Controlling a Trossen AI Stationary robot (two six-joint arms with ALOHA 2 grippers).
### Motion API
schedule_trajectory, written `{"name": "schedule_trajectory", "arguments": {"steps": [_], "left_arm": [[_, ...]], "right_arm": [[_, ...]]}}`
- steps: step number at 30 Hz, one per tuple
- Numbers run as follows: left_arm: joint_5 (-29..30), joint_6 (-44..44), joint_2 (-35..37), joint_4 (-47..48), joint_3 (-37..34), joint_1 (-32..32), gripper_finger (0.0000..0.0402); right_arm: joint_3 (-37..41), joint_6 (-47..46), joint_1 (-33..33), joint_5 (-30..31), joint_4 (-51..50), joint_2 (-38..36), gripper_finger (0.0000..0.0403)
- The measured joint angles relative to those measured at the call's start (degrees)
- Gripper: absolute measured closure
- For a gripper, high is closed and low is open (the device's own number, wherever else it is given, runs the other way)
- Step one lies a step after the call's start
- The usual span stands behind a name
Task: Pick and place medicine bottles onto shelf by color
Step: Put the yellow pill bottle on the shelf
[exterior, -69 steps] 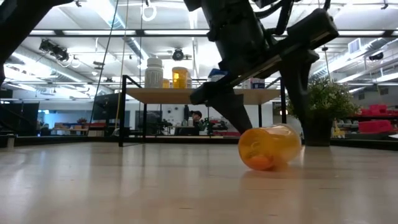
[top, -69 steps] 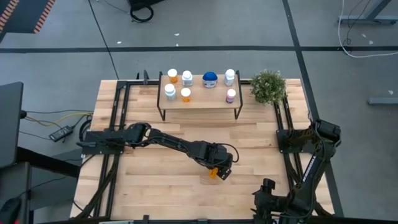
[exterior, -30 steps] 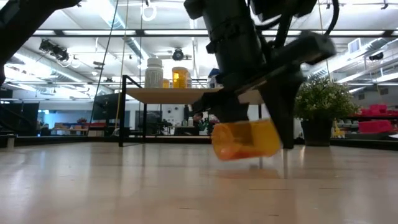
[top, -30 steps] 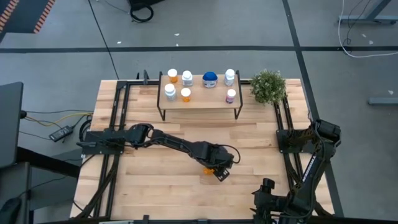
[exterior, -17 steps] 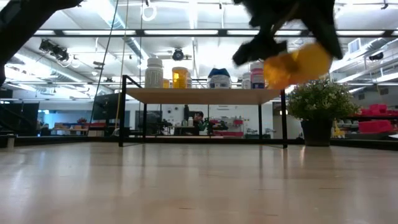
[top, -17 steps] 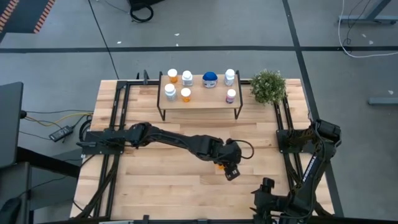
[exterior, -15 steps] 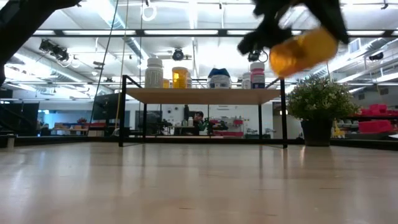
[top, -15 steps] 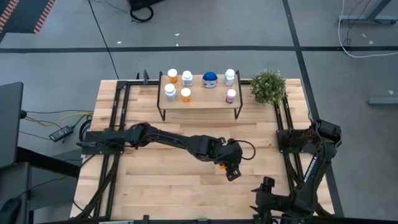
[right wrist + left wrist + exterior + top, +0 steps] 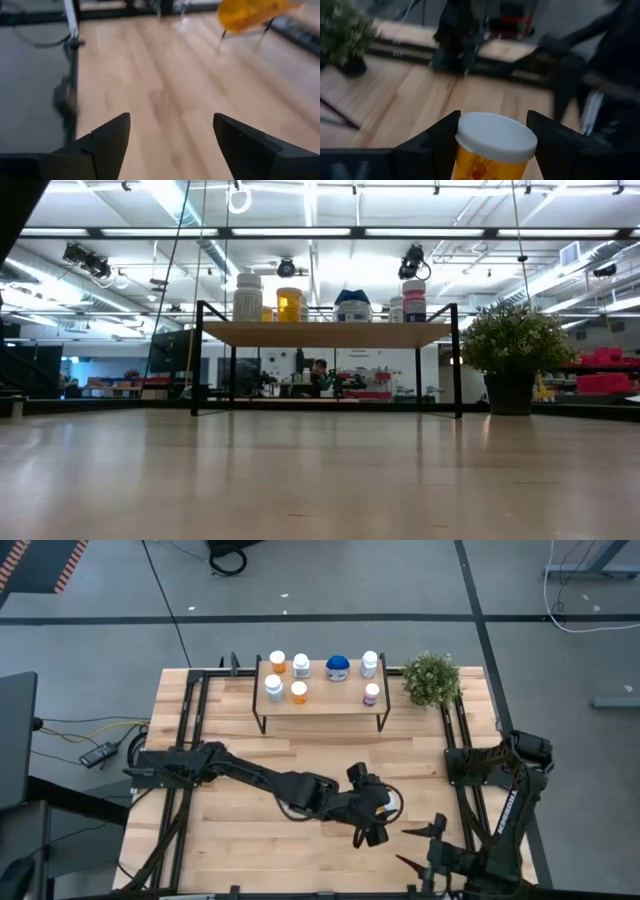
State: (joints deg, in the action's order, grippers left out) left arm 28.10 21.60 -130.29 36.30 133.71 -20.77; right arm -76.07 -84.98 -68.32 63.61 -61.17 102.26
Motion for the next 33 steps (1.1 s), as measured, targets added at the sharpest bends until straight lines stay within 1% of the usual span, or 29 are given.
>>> {"name": "schedule_trajectory", "arguments": {"steps": [5, 9, 14, 20, 25, 29, 33], "left_arm": [[1.89, -0.84, 0.01, -3.61, 0.00, -1.96, 0.0172], [5.66, -0.28, 0.00, -5.87, -0.01, -3.74, 0.0174], [10.85, -0.38, -0.01, -12.35, 0.00, -5.70, 0.0183], [11.36, 0.60, -0.01, -16.34, -0.03, -5.84, 0.0173], [11.40, -0.04, -0.01, -19.95, -0.02, -5.86, 0.0172], [11.34, -0.18, -0.06, -20.21, -0.02, -5.94, 0.0178], [11.36, -0.16, -0.08, -20.19, 0.00, -6.43, 0.0174]], "right_arm": [[0.00, 0.54, 2.96, 7.49, -0.02, 0.00, 0.0109], [0.00, -1.08, 4.28, 11.12, 0.00, -0.05, 0.0109], [0.00, -4.39, 4.55, 18.62, 0.02, -0.13, 0.0109], [0.00, -5.11, 4.99, 25.50, 0.15, -0.28, 0.0109], [-0.02, -5.21, 5.85, 26.38, 0.24, -0.51, 0.0109], [-0.04, -4.98, 6.10, 26.38, 0.24, -0.74, 0.0109], [-0.13, -4.87, 6.04, 26.46, 0.24, -1.44, 0.0109]]}}
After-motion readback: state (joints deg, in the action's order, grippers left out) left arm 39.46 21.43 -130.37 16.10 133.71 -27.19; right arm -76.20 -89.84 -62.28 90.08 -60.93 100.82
